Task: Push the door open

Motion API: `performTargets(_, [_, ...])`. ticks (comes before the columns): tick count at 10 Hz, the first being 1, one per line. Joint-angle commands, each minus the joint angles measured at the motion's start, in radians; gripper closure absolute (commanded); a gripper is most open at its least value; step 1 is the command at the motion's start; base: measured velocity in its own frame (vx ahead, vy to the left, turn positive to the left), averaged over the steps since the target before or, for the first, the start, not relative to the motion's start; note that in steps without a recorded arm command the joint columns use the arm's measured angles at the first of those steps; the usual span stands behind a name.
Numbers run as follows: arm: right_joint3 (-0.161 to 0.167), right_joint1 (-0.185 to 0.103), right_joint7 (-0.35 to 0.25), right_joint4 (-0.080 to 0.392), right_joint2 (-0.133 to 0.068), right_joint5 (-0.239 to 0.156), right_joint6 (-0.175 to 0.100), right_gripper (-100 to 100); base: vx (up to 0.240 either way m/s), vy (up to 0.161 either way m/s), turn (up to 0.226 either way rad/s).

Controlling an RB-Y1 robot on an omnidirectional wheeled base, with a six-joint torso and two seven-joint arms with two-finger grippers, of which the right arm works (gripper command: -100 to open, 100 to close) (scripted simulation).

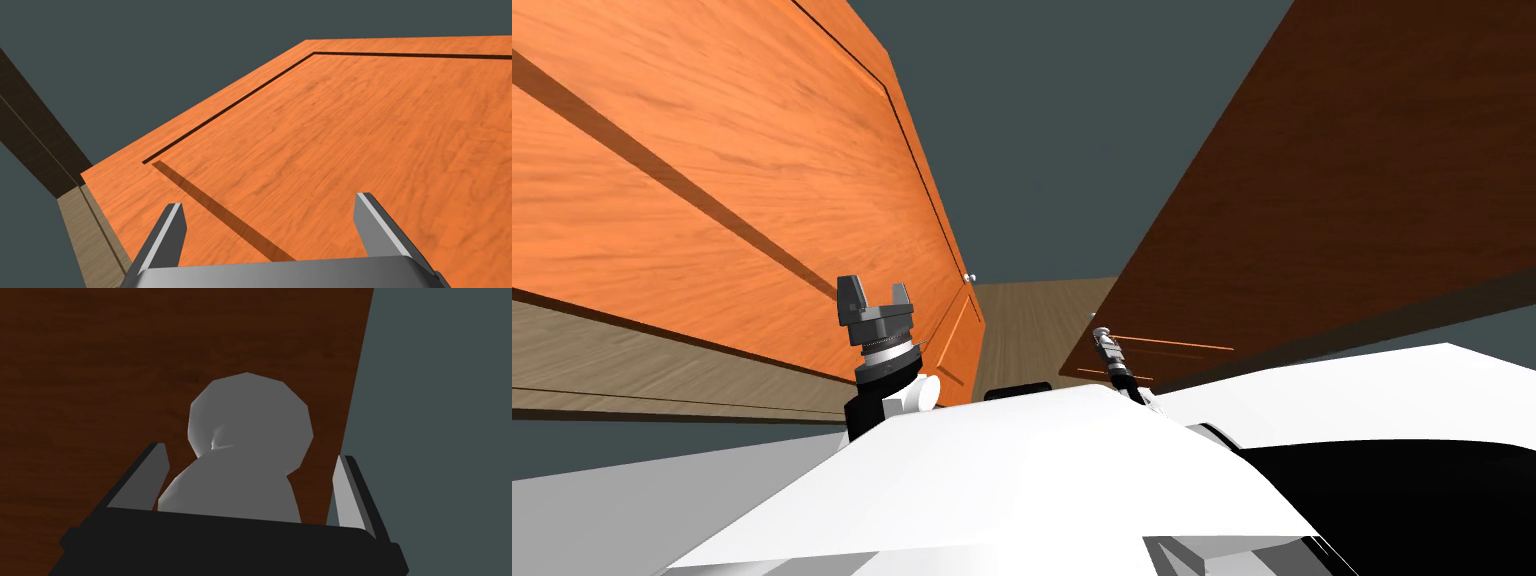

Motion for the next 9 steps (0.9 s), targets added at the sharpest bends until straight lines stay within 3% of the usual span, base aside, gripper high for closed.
performTargets(1, [0.0, 0.001, -0.001, 0.0, 0.0, 0.0, -0.001, 100, -0.011, 0.001, -0.016])
performTargets(6, [0.0, 0.001, -0.001, 0.0, 0.0, 0.0, -0.001, 100, -0.019, 0.003, 0.0])
performTargets(9, [-0.001, -0.003, -0.072, 0.001, 0.009, -0.012, 0.005, 100, 0.02, -0.012, -0.014])
